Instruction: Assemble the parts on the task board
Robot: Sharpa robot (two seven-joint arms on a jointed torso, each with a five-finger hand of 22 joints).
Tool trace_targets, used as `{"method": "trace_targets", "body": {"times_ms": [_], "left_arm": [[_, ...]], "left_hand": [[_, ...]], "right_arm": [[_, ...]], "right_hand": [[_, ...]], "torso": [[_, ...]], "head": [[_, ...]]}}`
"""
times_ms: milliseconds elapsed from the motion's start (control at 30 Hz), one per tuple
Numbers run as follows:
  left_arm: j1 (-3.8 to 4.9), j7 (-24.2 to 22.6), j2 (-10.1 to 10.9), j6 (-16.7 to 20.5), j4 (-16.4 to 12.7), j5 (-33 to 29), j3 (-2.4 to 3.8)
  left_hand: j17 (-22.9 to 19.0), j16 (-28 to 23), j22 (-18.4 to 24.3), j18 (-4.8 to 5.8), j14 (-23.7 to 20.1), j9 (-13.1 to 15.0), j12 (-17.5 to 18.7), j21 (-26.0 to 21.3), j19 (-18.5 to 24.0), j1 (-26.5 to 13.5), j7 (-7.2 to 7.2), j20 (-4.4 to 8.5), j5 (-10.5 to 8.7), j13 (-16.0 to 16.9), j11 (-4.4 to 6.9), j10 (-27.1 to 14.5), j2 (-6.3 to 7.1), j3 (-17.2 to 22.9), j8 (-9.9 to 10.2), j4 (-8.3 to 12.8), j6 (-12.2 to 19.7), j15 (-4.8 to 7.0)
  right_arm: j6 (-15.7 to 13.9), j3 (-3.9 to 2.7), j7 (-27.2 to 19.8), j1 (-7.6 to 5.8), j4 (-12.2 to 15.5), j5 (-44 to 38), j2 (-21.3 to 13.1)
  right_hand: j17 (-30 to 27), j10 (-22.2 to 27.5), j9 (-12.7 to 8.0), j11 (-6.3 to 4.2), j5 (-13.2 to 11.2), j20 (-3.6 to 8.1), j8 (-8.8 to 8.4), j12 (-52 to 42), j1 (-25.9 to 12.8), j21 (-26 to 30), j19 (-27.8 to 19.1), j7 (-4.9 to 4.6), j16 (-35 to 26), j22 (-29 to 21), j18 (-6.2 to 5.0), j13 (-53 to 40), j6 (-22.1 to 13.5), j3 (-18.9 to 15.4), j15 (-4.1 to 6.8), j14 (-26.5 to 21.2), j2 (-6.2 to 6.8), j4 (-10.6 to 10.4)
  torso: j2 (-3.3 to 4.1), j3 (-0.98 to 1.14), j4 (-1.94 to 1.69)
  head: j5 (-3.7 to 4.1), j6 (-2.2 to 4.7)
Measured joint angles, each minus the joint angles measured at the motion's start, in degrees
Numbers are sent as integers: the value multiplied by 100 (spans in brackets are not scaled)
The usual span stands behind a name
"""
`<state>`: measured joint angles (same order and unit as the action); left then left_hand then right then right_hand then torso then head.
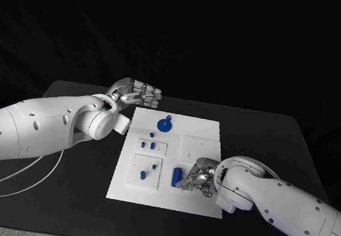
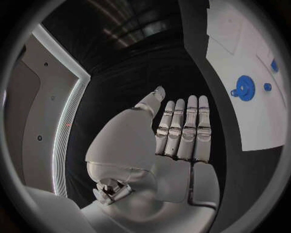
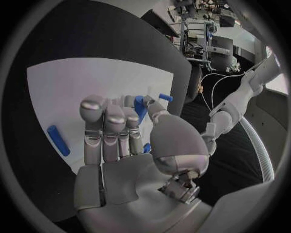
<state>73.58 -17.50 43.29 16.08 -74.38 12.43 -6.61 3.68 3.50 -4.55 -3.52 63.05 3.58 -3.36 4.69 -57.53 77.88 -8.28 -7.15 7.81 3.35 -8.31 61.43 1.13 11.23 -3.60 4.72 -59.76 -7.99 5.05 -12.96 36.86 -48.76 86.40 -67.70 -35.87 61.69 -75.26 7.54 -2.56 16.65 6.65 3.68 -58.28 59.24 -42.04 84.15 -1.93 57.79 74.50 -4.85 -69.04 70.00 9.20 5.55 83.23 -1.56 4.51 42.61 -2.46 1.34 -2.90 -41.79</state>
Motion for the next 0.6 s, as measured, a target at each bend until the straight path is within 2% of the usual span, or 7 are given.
{"method": "trace_targets", "body": {"times_ms": [300, 600], "left_arm": [[0, 11, 2, -3, 2, 1, 0], [0, 34, 4, -9, 2, 6, -1]], "left_hand": [[0, 0, 0, 0, 0, 0, 0, 0, 0, 0, 0, 0, 0, 0, 0, 0, 0, 0, 0, 0, 0, 0], [0, 0, -1, 0, 0, 0, 0, 0, 0, 0, 0, 0, 0, 0, 0, 0, 0, 0, 0, 0, 0, 0]], "right_arm": [[4, 7, 15, 20, -23, 9, -43], [108, 3, 13, 19, -51, 111, -72]], "right_hand": [[0, 0, 1, 0, -45, 0, 0, 0, -118, -23, 0, 0, 0, -1, 0, -7, 0, 76, -1, -1, -116, -125], [1, 0, 4, 0, -45, -1, 0, 0, -181, -23, -1, 0, 0, 6, 0, -12, 0, 38, -1, -2, -60, -134]], "torso": [[0, 5, 1], [1, 3, 4]], "head": [[9, -17], [13, -18]]}}
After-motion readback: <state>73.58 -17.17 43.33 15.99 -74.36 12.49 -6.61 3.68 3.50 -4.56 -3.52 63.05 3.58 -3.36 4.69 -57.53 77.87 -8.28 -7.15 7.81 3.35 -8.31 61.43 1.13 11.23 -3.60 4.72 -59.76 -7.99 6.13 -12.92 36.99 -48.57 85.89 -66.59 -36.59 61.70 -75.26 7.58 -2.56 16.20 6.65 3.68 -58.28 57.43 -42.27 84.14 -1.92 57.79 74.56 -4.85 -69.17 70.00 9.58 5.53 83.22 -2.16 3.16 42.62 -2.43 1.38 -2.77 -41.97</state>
